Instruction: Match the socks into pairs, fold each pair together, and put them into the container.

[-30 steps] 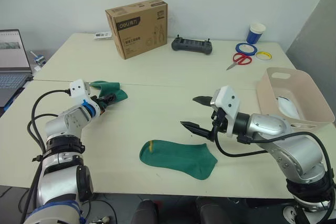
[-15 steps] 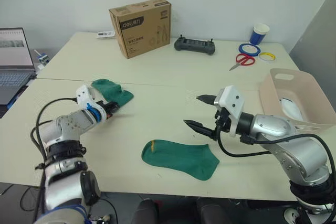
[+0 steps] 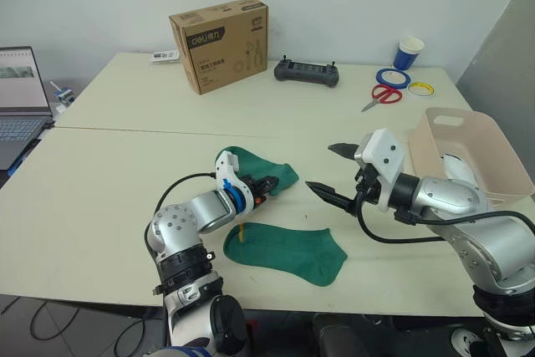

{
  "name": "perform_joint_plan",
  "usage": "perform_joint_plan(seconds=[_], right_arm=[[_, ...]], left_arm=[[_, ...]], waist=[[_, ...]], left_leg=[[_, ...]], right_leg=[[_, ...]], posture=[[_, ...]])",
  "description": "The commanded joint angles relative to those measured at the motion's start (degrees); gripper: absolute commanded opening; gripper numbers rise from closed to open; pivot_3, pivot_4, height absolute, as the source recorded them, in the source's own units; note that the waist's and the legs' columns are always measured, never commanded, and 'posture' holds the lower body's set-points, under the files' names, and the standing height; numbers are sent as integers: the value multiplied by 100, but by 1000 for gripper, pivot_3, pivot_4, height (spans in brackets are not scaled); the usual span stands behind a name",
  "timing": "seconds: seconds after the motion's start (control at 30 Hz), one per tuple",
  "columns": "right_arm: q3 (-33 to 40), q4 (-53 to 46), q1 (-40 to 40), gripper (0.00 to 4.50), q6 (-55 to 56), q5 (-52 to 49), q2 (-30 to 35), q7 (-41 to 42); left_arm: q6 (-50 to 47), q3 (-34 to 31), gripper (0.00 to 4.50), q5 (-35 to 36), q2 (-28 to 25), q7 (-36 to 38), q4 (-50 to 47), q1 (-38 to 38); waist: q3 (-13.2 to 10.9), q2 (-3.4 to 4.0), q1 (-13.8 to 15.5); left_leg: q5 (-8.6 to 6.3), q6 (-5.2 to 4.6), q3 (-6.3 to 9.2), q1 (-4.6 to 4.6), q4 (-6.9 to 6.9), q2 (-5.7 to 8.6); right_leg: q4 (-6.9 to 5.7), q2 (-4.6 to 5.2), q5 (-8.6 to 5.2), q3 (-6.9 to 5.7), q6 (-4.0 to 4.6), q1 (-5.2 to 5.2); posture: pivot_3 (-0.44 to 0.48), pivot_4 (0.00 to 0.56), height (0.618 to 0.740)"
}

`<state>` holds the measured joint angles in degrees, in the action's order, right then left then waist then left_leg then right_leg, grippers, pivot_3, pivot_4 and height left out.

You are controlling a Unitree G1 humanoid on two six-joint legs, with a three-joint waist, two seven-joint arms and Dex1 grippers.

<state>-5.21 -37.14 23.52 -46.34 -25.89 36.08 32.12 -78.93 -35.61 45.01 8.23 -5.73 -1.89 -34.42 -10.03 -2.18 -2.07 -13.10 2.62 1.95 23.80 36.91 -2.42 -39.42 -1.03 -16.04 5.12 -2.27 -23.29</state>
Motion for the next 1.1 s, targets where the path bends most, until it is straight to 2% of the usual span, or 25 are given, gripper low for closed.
perform_joint_plan(seconds=[0.03,0.1,0.27,0.37,0.47,0.53,0.63,0.7,0.77,0.9,1.0,1.1], right_arm=[[193,-287,5,4500,-28,8,76,-76],[202,-339,-29,4500,-66,5,93,-96],[232,-456,-141,4500,-131,-7,131,-143],[239,-500,-197,4500,-138,-6,145,-154],[212,-510,-233,4500,-117,24,174,-140],[198,-511,-243,4500,-101,45,198,-132],[201,-513,-232,4500,-103,37,207,-128],[195,-512,-208,4500,-115,30,208,-126],[155,-511,-152,4500,-154,11,196,-124],[66,-509,-58,4500,-237,-14,166,-132],[17,-527,-18,4500,-317,-29,163,-129],[-5,-581,-29,4500,-410,-49,185,-130]], left_arm=[[-96,270,648,289,248,114,-211,50],[-308,311,1238,459,173,171,-357,85],[-970,314,2774,922,-565,579,-784,70],[-1235,600,3686,1199,-1492,1247,-1082,119],[-678,1587,4466,1053,-2861,2472,-1494,478],[194,2224,4466,567,-3719,3309,-1563,710],[2601,3311,4466,-893,-4961,4869,-1159,924],[4357,3864,4466,-1863,-5453,5671,-600,919],[6402,4368,4466,-2870,-5776,6375,370,690],[9437,5029,4466,-4255,-5721,6773,2523,-196],[10752,5327,4466,-4879,-5413,6718,3865,-867],[11555,5545,4466,-5494,-5076,6337,4913,-1469]], waist=[[0,0,10],[0,0,22],[0,0,6],[-1,0,-6],[-3,6,-36],[-5,9,-31],[-8,14,-19],[-10,17,11],[-10,17,31],[-10,17,63],[-10,17,71],[-10,17,68]], left_leg=[[0,0,0,1,0,1],[0,0,0,4,0,4],[0,0,0,7,-1,4],[0,1,2,3,-3,-1],[1,2,3,-1,-7,-3],[2,5,0,-1,-9,-1],[2,7,-7,0,-13,1],[3,7,-15,0,-17,1],[2,6,-30,0,-20,0],[2,4,-46,9,-22,-2],[1,1,-48,20,-21,0],[0,-1,-47,30,-17,0]], right_leg=[[0,0,0,0,0,0],[6,3,0,0,-1,0],[16,3,3,0,-6,1],[13,-1,3,-2,-5,1],[12,-2,3,-3,-5,0],[16,2,2,-1,-4,1],[34,8,7,-1,5,2],[41,10,3,3,22,1],[44,14,-10,11,45,-3],[49,14,-12,22,48,-13],[49,13,6,23,16,-19],[48,11,8,23,7,-25]], posture=[[0,150,723],[0,150,723],[0,150,723],[0,150,723],[0,150,723],[0,150,723],[0,150,723],[0,150,723],[0,150,723],[0,150,723],[0,150,723],[0,150,723]])
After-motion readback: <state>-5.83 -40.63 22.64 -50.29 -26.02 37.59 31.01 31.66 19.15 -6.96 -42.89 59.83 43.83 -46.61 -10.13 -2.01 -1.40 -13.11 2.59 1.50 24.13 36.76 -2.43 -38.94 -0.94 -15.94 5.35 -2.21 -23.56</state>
